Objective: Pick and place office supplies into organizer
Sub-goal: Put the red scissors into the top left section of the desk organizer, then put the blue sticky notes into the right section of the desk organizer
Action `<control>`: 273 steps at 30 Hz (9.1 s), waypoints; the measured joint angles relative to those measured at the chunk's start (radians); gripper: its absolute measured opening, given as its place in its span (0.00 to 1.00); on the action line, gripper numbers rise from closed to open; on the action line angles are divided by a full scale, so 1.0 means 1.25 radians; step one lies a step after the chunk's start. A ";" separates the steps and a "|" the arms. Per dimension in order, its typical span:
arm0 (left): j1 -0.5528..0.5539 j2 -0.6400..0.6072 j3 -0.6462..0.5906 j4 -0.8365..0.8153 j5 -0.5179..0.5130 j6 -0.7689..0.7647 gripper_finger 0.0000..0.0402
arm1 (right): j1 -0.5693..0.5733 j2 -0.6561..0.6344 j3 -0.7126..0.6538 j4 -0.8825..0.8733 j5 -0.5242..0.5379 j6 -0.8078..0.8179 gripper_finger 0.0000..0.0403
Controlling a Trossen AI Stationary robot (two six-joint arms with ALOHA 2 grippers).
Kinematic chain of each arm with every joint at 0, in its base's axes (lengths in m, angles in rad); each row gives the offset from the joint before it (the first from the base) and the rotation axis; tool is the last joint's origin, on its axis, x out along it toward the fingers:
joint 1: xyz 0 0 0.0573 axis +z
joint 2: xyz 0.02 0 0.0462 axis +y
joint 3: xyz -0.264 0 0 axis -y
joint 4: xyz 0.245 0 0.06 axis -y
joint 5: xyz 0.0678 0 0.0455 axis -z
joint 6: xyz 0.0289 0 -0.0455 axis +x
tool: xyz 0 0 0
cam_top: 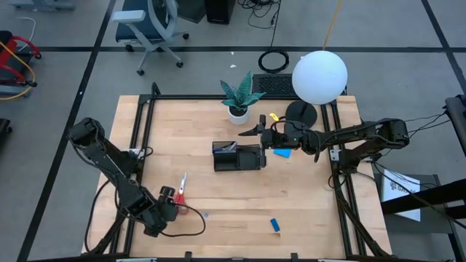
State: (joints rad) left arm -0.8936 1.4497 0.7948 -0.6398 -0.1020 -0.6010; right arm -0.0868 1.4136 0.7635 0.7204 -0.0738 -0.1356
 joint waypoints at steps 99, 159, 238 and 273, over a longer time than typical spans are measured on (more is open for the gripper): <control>0.372 -0.269 0.055 0.333 0.183 0.467 0.06 | 0.165 0.233 0.252 -0.078 -0.137 -0.212 0.49; 0.458 -0.515 0.006 0.339 -0.212 0.584 0.28 | 0.010 0.313 0.099 0.528 -0.276 -0.034 0.06; 0.850 -0.522 -0.250 0.827 0.242 0.407 0.28 | 0.102 0.004 0.178 -0.478 0.244 -0.208 0.30; 0.850 -0.522 -0.250 0.820 0.248 0.394 0.28 | 0.254 0.002 -0.046 -0.879 0.559 0.146 0.28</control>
State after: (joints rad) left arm 0.1688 0.7975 0.4824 0.3855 0.2085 -0.1082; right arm 0.2311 1.4162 0.7061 -0.3786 0.6249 0.0470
